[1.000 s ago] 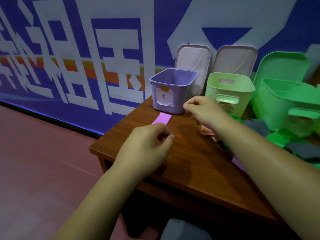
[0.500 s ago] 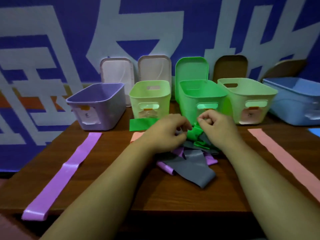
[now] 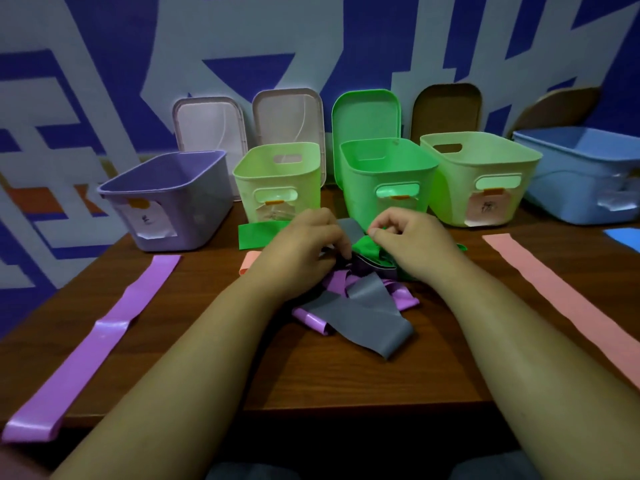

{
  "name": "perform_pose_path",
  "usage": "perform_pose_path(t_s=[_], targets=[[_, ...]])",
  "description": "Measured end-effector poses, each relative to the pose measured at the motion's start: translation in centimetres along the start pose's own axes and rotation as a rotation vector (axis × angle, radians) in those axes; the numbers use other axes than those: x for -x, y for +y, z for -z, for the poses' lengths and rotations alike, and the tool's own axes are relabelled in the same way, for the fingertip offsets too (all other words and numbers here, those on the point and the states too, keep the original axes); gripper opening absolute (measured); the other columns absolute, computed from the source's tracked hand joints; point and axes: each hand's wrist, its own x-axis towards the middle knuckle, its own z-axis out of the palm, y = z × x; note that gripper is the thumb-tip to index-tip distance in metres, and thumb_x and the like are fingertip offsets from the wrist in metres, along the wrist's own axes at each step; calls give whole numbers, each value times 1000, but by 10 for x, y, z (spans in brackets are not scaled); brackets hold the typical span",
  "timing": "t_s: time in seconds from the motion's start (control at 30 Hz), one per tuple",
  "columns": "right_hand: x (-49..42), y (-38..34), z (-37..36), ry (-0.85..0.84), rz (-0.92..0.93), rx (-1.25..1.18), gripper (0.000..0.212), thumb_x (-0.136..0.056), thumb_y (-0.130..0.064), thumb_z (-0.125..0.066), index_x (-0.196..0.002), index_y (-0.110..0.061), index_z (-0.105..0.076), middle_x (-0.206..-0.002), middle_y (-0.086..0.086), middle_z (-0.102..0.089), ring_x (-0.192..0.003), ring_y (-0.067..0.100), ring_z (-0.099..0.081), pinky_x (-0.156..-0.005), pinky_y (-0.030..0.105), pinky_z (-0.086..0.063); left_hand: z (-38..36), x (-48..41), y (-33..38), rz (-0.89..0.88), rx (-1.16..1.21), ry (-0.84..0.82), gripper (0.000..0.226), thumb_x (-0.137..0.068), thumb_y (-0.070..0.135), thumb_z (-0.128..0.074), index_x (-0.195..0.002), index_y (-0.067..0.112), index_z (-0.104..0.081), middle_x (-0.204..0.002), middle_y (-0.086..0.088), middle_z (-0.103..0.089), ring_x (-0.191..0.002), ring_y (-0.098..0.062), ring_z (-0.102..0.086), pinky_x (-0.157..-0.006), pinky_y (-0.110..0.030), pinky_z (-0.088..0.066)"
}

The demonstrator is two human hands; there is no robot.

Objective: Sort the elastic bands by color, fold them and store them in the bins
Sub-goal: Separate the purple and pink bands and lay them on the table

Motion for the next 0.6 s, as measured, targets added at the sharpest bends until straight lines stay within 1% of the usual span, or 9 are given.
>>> perform_pose_path(t_s=[0.07,0.1,0.2,0.23,0.3,0.37,0.47,0.53,0.6], targets=[[1,0,-1,-16,-13,14,13,-97,-30,-71,-85,-29,-74,-57,-11,-50,-52,7,-43,-59,29,-38,0,1,2,-20,-28,-36,20,-86,10,-78,-92,28,-81,-103,8,-54,-103,-16,-50,-88,-41,-48],[1,0,-1,-25,-21,24,13,-97,-30,-71,-85,-29,-74,-56,-11,-50,-50,5,-42,-58,29,-38,0,1,2,-10,-19,-60,20,-87,13,-75,-96,30,-82,-102,9,-52,-103,-15,-49,-90,-40,-47],[4,-2,-1,-51,-38,56,12,-97,-29,-70,-86,-28,-75,-57,-11,-51,-49,4,-41,-57,29,-37,5,5,4,33,38,-186,35,-83,28,-65,-113,35,-80,-103,11,-48,-104,-13,-44,-95,-33,-40],[5,-2,-1,-56,-37,60,12,-97,-29,-70,-86,-28,-75,-57,-11,-52,-50,5,-41,-57,29,-37,6,7,3,32,41,-228,36,-82,33,-66,-115,37,-79,-104,11,-47,-105,-12,-43,-96,-31,-38],[7,-1,0,-89,-35,74,11,-98,-30,-68,-88,-28,-74,-60,-10,-53,-54,9,-43,-59,31,-37,8,9,2,26,34,-269,32,-83,38,-72,-114,40,-78,-106,11,-46,-106,-13,-42,-97,-31,-37],[8,-1,0,-124,-34,95,11,-98,-30,-67,-89,-28,-73,-64,-8,-55,-57,11,-45,-60,31,-38,8,10,1,19,36,-261,23,-85,35,-79,-107,40,-79,-106,11,-47,-107,-13,-43,-99,-34,-38],[8,-2,0,-138,-31,120,11,-99,-26,-67,-89,-29,-72,-67,-7,-57,-58,11,-46,-60,32,-38,7,8,-3,28,80,-211,13,-87,33,-82,-99,39,-79,-107,12,-50,-110,-14,-47,-101,-41,-42],[7,-3,0,-137,-41,120,12,-99,-26,-67,-89,-29,-72,-69,-5,-59,-60,13,-48,-60,33,-37,8,6,-8,51,149,-135,11,-89,31,-82,-98,36,-79,-106,11,-52,-110,-14,-50,-99,-40,-44],[6,-3,0,-117,-46,116,12,-98,-28,-68,-88,-28,-73,-68,-6,-57,-60,13,-47,-59,33,-37,9,4,-9,109,248,-10,9,-91,28,-81,-98,31,-79,-104,8,-56,-106,-14,-55,-94,-36,-46]])
